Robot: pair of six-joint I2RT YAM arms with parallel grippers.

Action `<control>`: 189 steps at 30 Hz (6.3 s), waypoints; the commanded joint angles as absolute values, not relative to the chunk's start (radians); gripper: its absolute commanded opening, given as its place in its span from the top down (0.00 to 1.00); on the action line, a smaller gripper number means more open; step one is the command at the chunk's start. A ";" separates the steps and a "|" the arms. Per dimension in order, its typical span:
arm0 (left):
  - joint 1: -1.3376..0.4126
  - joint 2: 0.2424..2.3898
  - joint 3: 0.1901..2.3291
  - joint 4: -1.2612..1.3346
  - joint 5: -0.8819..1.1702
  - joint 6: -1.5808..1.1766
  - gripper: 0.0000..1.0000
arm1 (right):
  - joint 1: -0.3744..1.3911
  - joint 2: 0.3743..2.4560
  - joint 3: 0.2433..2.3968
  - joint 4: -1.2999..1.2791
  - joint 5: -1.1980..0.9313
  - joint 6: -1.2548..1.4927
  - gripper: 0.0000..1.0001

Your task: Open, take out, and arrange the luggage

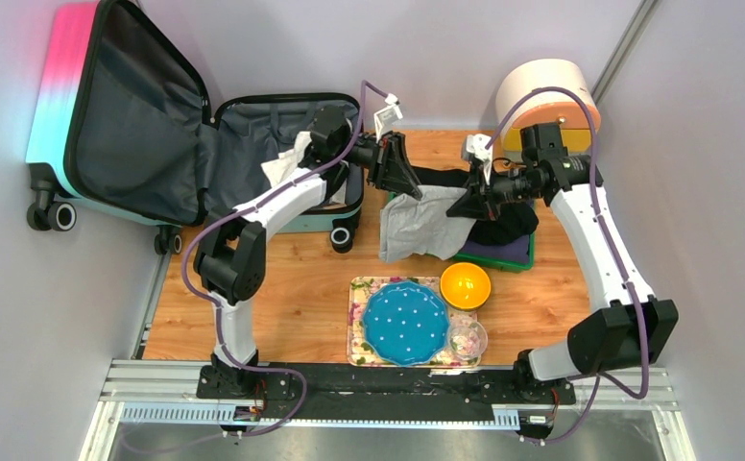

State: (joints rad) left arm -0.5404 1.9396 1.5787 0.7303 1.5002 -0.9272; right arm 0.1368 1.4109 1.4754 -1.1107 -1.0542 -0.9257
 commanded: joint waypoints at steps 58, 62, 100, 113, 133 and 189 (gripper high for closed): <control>-0.153 2.261 2.003 -0.288 0.347 0.006 0.27 | 0.074 1.730 1.873 -0.847 -0.635 -0.313 0.11; -0.152 2.235 1.971 -0.273 0.337 0.006 0.61 | 0.094 1.743 1.884 -0.845 -0.647 -0.316 0.11; -0.158 1.565 1.108 -0.082 1.019 0.162 1.00 | 0.307 2.089 2.022 -0.486 -0.773 0.175 0.07; -0.176 1.523 1.078 -0.198 1.034 0.314 1.00 | 0.423 2.295 2.157 -0.425 -0.690 0.218 0.03; -0.121 1.396 1.035 0.224 0.844 -0.106 0.92 | 0.364 2.111 2.169 -0.497 -0.693 0.264 1.00; -0.399 1.689 1.270 0.009 0.655 -0.158 0.21 | -0.169 1.275 1.078 -0.643 -0.520 -0.021 1.00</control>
State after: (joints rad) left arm -0.3851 1.6417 1.1358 0.2058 0.8089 -0.1421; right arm -0.1631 1.2644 1.0389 -0.6559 -0.5320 0.0013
